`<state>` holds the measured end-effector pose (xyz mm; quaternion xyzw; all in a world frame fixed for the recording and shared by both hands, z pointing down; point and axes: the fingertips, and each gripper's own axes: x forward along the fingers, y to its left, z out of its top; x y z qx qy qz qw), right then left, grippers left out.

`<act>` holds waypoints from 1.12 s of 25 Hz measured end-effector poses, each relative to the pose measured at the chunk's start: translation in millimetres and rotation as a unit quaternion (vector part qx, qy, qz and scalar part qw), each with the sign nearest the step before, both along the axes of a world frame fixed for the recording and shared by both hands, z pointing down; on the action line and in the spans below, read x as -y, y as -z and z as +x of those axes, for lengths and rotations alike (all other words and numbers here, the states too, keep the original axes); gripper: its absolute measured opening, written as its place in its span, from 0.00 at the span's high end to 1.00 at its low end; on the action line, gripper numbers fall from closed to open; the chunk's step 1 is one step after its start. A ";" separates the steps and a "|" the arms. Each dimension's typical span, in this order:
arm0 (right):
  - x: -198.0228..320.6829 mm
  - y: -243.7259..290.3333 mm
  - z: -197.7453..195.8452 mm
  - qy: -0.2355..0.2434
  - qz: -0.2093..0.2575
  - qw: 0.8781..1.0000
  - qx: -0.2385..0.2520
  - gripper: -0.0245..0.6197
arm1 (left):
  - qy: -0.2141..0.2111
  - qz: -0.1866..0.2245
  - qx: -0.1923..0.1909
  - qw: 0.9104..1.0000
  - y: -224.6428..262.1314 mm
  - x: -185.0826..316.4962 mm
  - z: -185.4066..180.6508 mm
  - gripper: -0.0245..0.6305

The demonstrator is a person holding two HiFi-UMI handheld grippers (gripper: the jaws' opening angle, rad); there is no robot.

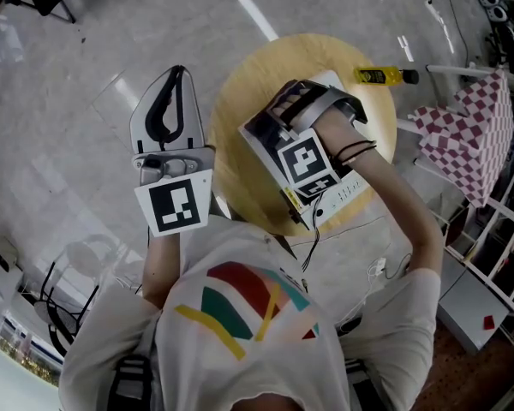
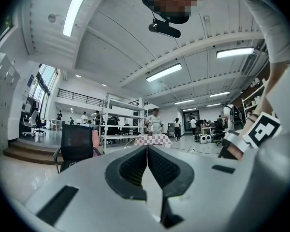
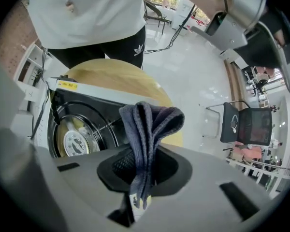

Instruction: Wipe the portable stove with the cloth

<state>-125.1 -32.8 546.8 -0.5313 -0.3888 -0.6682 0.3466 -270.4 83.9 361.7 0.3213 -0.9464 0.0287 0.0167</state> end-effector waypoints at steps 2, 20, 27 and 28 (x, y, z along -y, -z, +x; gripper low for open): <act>11.3 -0.2 -2.3 -0.003 0.010 1.000 0.001 0.91 | 0.001 -0.004 -0.001 1.000 -1.7 0.1 -0.4 0.95; 125.4 -2.2 -32.6 -0.074 0.082 0.993 0.033 0.91 | -0.011 -0.020 -0.003 1.000 -9.2 30.7 1.4 0.95; 153.6 -0.4 -37.4 -0.104 0.086 0.990 0.048 0.91 | -0.017 -0.032 -0.002 0.999 -12.5 37.8 3.6 0.95; 158.6 -0.2 -38.6 -0.110 0.087 0.989 0.052 0.91 | -0.017 -0.033 -0.001 0.999 -13.1 38.6 3.7 0.95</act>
